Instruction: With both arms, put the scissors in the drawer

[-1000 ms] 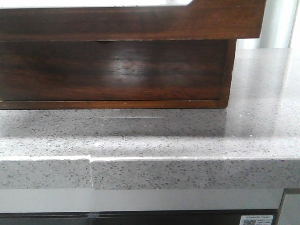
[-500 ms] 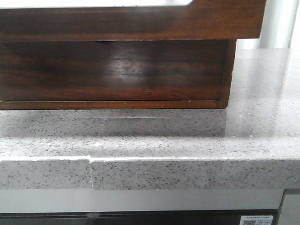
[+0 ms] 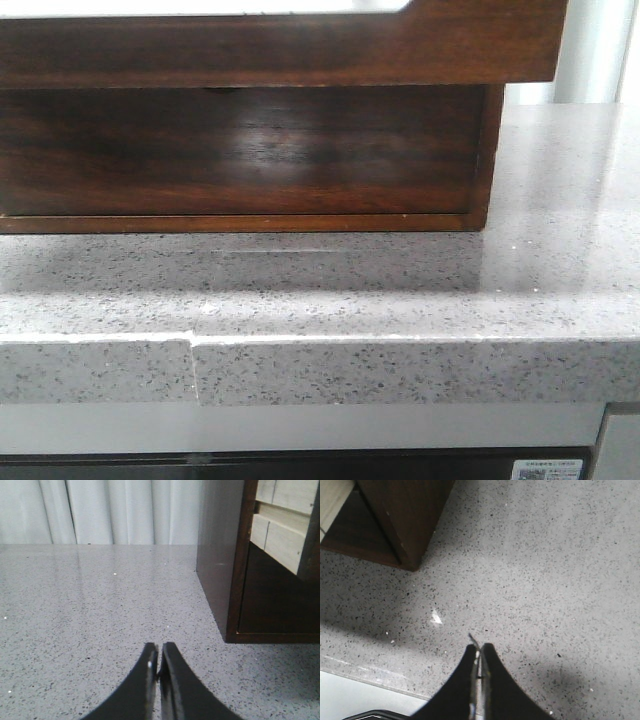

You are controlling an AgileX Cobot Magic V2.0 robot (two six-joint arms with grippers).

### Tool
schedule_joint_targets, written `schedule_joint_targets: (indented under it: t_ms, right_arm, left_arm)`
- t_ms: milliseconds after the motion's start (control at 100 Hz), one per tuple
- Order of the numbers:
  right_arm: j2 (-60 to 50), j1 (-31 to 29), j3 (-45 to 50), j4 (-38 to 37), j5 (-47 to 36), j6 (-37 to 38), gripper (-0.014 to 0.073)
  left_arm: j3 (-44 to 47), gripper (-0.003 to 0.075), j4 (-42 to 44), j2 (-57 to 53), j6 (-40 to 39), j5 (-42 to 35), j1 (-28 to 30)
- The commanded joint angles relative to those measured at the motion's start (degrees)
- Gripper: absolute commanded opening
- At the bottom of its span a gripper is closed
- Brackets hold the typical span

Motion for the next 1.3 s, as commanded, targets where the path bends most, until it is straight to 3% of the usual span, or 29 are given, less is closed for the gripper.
schedule_joint_targets:
  t_ms: [0, 630, 760, 1150, 1290]
  right_arm:
    - [-0.6, -0.3, -1.3, -1.3, -2.9, -0.2, -0.0069]
    - [-0.7, 0.0, -1.0, -0.9, -3.3, -0.2, -0.0069]
    - [-5.0, -0.3, 1.5, -4.1, -5.2, -0.2, -0.0069]
    - [-36.4, -16.3, 32.7, -1.4, -37.7, -0.2, -0.0069]
    - [-42.9, -17.8, 42.7, -1.4, -45.5, -0.2, -0.0069]
  left_arm:
    - [2.0, -0.002, 0.1, -1.8, -0.8, -4.8, 0.0]
    - [2.0, -0.002, 0.1, -1.8, -0.8, -4.8, 0.0]
    - [2.0, -0.002, 0.1, -1.8, -0.8, -4.8, 0.0]
    - [2.0, -0.002, 0.1, -1.8, -0.8, -4.8, 0.0]
    - [2.0, -0.002, 0.1, -1.8, -0.8, -4.8, 0.0]
